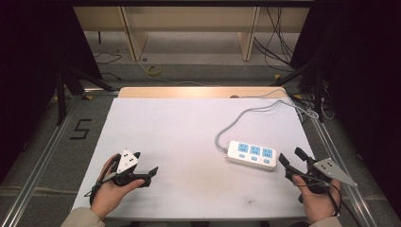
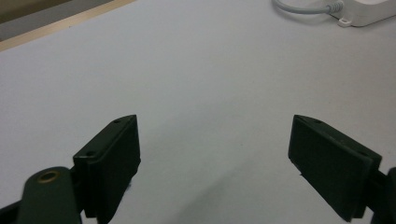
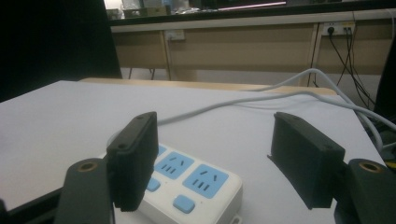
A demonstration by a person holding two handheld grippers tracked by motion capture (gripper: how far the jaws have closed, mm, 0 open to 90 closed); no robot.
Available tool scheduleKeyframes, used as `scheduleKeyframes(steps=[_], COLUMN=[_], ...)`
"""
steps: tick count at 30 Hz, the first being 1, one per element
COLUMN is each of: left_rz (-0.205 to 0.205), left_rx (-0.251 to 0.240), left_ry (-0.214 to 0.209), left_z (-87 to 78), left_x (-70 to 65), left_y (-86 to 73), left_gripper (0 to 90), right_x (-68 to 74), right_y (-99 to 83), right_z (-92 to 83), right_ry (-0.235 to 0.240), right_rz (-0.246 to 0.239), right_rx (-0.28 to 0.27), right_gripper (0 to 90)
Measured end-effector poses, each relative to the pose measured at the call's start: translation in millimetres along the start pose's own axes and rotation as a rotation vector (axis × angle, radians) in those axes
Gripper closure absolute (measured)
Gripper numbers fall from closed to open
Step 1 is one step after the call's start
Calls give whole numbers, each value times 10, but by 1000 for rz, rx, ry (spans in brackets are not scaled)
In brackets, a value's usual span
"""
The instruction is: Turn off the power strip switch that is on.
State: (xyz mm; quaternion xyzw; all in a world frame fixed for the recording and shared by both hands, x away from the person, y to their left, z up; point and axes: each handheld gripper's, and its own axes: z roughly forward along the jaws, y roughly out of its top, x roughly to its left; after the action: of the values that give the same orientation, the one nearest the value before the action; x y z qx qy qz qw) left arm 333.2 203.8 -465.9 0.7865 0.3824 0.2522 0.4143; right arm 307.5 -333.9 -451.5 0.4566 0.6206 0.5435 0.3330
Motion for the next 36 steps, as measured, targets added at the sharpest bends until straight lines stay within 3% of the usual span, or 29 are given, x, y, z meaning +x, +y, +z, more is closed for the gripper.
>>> scheduleKeyframes(steps=[10,16,20,36], left_rz=[-11,-9,-3,8], left_rx=[-9,-4,6,9], left_ry=[32,26,22,29], left_z=[-13,11,25,46], left_x=[32,23,17,24], left_y=[-5,-2,-1,-7], left_gripper=[172,174,174,174], right_x=[5,-24,-37,-23], right_y=[38,66,95,199], right_z=[-9,10,12,37], right_ry=[-25,-24,-49,-62], right_rz=[-38,-50,-66,-98], right_rx=[0,23,35,73], right_gripper=[479,730,876,900])
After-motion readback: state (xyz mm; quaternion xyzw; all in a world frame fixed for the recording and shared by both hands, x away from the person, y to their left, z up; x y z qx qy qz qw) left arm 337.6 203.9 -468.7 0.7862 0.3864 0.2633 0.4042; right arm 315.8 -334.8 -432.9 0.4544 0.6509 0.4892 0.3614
